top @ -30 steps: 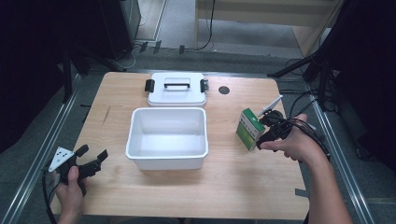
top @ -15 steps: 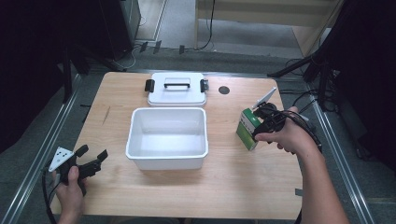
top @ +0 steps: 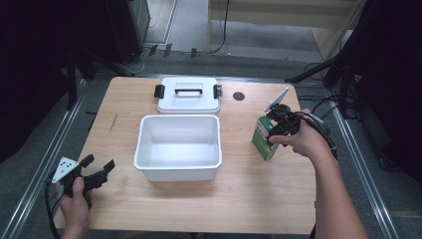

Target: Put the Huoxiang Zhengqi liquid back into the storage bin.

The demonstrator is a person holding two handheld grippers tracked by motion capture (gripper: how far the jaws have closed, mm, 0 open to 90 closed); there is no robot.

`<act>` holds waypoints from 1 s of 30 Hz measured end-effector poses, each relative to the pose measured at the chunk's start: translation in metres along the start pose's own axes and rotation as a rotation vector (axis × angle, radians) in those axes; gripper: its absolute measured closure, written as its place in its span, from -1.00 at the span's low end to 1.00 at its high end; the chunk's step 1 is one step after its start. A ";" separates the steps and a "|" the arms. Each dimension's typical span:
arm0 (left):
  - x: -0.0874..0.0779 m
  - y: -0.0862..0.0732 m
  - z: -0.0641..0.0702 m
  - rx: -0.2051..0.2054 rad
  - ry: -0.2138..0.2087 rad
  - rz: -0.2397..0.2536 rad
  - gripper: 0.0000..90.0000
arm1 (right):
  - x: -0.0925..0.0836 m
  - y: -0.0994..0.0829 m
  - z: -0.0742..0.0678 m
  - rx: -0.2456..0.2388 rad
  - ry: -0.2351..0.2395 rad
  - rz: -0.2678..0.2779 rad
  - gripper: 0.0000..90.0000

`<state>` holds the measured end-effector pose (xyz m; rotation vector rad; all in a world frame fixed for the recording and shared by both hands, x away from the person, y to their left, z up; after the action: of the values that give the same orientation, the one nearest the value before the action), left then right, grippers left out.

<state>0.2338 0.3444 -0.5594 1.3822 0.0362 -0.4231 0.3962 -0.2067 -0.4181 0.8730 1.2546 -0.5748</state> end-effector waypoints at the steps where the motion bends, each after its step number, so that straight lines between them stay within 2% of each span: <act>1: 0.000 0.000 0.000 0.001 0.000 0.000 -0.68 | 0.000 0.001 0.000 -0.007 -0.002 0.001 0.05; 3: 0.000 0.000 0.000 0.000 0.000 0.000 -0.68 | 0.001 0.003 0.000 -0.012 -0.007 0.006 0.05; 6: 0.000 0.000 0.000 0.000 0.000 0.000 -0.68 | 0.002 0.008 -0.001 -0.036 -0.010 -0.005 0.17; 10: 0.000 0.000 0.000 0.002 -0.001 0.000 -0.68 | 0.003 0.013 -0.003 -0.028 -0.018 -0.026 0.23; 11: 0.000 0.000 0.000 0.003 0.002 -0.002 -0.68 | 0.004 0.015 -0.002 -0.040 -0.018 -0.023 0.23; 16: 0.000 0.000 0.000 0.000 0.002 -0.002 -0.68 | 0.007 0.024 -0.003 -0.021 -0.019 -0.044 0.28; 21: 0.000 0.000 0.000 -0.001 0.001 -0.007 -0.68 | 0.009 0.029 -0.005 -0.041 -0.026 -0.060 0.36; 24: 0.000 0.000 0.000 -0.001 0.002 -0.004 -0.68 | 0.008 0.029 -0.007 -0.090 -0.029 -0.054 0.42; 25: 0.000 0.000 0.000 -0.001 0.002 -0.004 -0.68 | 0.008 0.029 -0.007 -0.090 -0.029 -0.054 0.42; 26: 0.000 0.000 -0.001 -0.005 0.001 -0.005 -0.68 | 0.008 0.028 -0.011 -0.152 -0.041 -0.045 0.43; 29: 0.000 0.000 -0.001 -0.005 0.001 -0.007 -0.68 | 0.007 0.027 -0.016 -0.210 -0.055 -0.046 0.44; 30: 0.000 0.000 -0.001 -0.005 0.001 -0.007 -0.68 | 0.007 0.027 -0.016 -0.210 -0.055 -0.046 0.44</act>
<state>0.2341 0.3452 -0.5594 1.3781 0.0428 -0.4277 0.4100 -0.1773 -0.4194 0.6507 1.2624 -0.4896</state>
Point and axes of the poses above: each handheld gripper's, and its own axes: x roughly forward along the jaws, y roughly out of its top, z roughly to its right, the point moved 2 cm from there along x, roughly forward along the jaws, and after that the axes turned 6 degrees about z, right-handed, at the moved point
